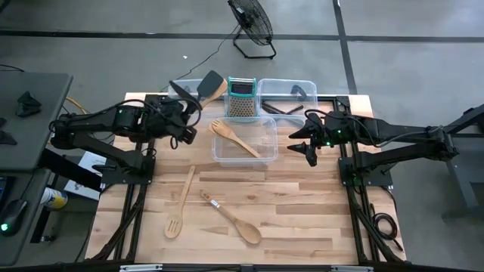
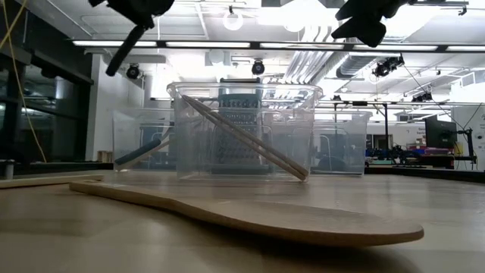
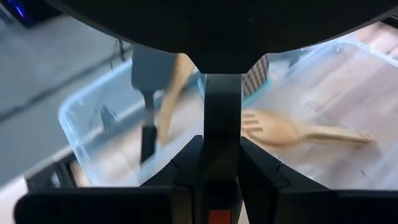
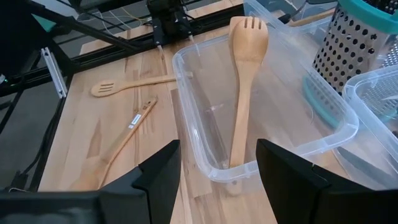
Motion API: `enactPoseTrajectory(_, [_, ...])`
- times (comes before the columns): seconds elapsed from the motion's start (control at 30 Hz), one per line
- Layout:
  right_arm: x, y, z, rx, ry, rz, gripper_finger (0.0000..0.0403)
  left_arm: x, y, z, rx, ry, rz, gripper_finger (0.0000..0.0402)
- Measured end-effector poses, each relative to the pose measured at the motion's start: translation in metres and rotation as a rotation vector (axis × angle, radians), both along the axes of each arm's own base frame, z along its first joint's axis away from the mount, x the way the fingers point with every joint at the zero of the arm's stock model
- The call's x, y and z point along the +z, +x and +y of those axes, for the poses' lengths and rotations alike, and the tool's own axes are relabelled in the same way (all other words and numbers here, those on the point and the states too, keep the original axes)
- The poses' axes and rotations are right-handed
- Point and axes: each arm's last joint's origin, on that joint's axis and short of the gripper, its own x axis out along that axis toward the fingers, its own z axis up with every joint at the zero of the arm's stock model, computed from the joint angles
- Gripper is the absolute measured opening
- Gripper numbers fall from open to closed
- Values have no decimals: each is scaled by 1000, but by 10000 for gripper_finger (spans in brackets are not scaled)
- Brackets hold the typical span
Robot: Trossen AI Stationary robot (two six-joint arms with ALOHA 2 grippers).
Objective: Pick & Place Kitchen Items
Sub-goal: Put the black spatula into the left transparent bin
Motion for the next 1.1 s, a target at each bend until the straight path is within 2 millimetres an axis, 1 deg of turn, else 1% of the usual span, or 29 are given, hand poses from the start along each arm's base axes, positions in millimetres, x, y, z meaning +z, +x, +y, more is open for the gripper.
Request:
enactPoseTrajectory(0.23, [0,0,-1,-24,-4,0,201,6,4,2,-14,149,29,71])
enactPoseTrajectory(0.37, [0,0,-1,-28,-6,0,201,5,9,5,21,241,78,71])
enactPoseTrajectory(0.53, [2,1,-2,-62,7,-19,201,0,15,23,115,265,143,71])
enactPoseTrajectory(0.6, [3,1,-2,-63,10,-37,201,-3,19,33,148,265,186,71])
enactPoseTrajectory(0.7, [4,2,-2,-78,19,-51,201,-9,25,52,154,250,267,71])
enactPoseTrajectory(0.83, [4,2,-4,-148,14,-55,201,-14,32,84,158,235,342,71])
enactPoseTrajectory(1.0, [4,1,-5,-203,12,-58,201,-21,37,123,183,221,366,71])
enactPoseTrajectory(1.1, [4,1,-6,-242,15,-61,201,-28,37,140,209,191,394,71])
